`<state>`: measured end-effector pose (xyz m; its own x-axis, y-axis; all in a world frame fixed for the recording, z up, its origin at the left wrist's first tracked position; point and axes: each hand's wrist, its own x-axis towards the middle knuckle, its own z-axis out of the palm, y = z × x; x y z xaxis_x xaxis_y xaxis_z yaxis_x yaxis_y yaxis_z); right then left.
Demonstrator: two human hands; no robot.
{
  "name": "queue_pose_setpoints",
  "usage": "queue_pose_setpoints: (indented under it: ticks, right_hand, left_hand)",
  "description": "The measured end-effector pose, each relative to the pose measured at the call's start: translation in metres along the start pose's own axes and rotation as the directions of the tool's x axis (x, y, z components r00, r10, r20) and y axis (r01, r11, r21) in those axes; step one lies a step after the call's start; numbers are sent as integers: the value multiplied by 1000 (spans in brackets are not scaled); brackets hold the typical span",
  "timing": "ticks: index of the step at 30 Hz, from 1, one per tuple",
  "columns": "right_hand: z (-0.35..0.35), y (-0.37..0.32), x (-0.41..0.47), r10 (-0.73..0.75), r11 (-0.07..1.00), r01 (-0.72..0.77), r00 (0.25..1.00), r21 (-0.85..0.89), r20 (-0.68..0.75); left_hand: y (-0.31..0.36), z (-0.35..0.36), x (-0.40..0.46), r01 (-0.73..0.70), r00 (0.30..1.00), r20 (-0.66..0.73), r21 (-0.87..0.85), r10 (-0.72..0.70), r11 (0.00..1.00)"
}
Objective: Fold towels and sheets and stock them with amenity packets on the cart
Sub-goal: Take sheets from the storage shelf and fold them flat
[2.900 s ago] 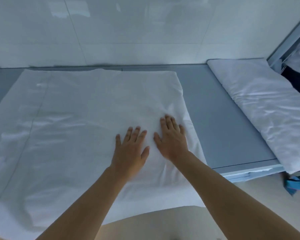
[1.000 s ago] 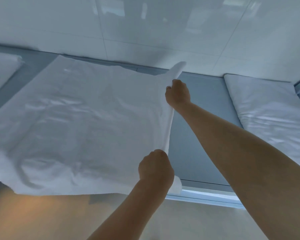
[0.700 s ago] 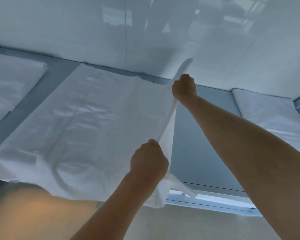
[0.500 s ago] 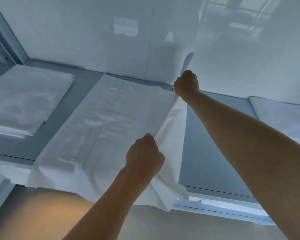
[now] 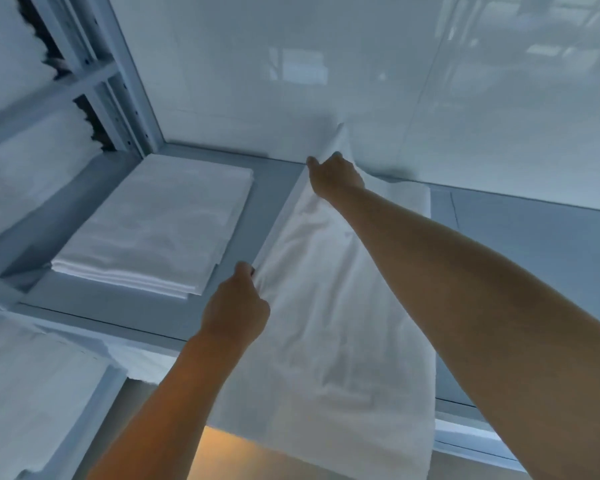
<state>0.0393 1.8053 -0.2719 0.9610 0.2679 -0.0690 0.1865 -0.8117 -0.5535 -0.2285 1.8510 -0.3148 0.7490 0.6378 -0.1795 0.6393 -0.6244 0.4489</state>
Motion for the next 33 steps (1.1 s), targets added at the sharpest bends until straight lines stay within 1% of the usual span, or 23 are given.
queue_pose_setpoints:
  ticks: [2,3,4,5,6,8,9,11,12,14,16,20,22,25,27,29,30,31,33]
  right_hand:
    - [47,25,-16,56,988,-39,993,-151,108]
    - [66,47,-27,73,970,-39,989,-241,132]
    - [81,74,-40,76,951,-31,988,-308,135]
    - [92,103,-51,56,936,-10,991,-353,119]
    - [100,131,-62,6,925,30,996,-379,92]
    - [105,173,-73,-126,909,137,991,-395,52]
    - [105,183,-75,-171,902,176,984,-393,49]
    - [105,188,-72,-208,897,216,976,-386,61]
    - [104,188,-71,-212,897,223,975,-382,69]
    - [104,188,-72,-216,897,229,973,-377,75]
    - [100,191,-75,-226,900,233,972,-367,65]
    - [84,215,-77,-265,885,266,963,-381,57]
    - [72,234,-75,-258,886,260,964,-385,57]
    - [54,263,-71,-240,888,240,969,-393,50]
    - [41,281,-69,-232,882,232,971,-410,51]
    - [30,293,-68,-213,873,221,975,-434,68]
    - [27,295,-67,-196,869,210,978,-448,78]
    - [26,291,-66,-172,866,189,982,-464,78]
    - [26,265,-64,-131,865,132,991,-484,35]
  left_hand:
    - [-36,26,9,0,997,78,151,-12,989]
    - [-51,41,9,-39,995,102,226,16,973]
    - [-63,56,5,-102,992,105,299,74,949]
    - [-73,68,-1,-164,986,101,362,136,918]
    - [-80,78,-7,-204,979,94,397,181,895]
    - [-88,90,-17,-234,970,41,405,238,884]
    - [-89,94,-19,-226,969,3,401,246,888]
    - [-84,95,-20,-198,973,-43,363,228,911]
    - [-77,95,-19,-171,978,-59,323,200,931]
    - [-58,95,-15,-91,993,-55,172,102,981]
    - [-41,96,-15,-45,997,-57,90,50,995]
    - [-24,107,-30,-69,996,-51,7,69,998]
    - [-15,117,-43,-83,996,-41,-47,82,995]
    - [6,133,-61,-147,989,-22,-122,145,982]
    - [17,141,-68,-156,988,-14,-164,156,974]
    - [26,147,-73,-124,992,9,-176,128,977]
    - [28,148,-76,-102,994,24,-155,107,983]
    - [29,149,-79,-81,996,37,-119,85,990]
    - [28,149,-85,-40,997,67,-45,43,998]
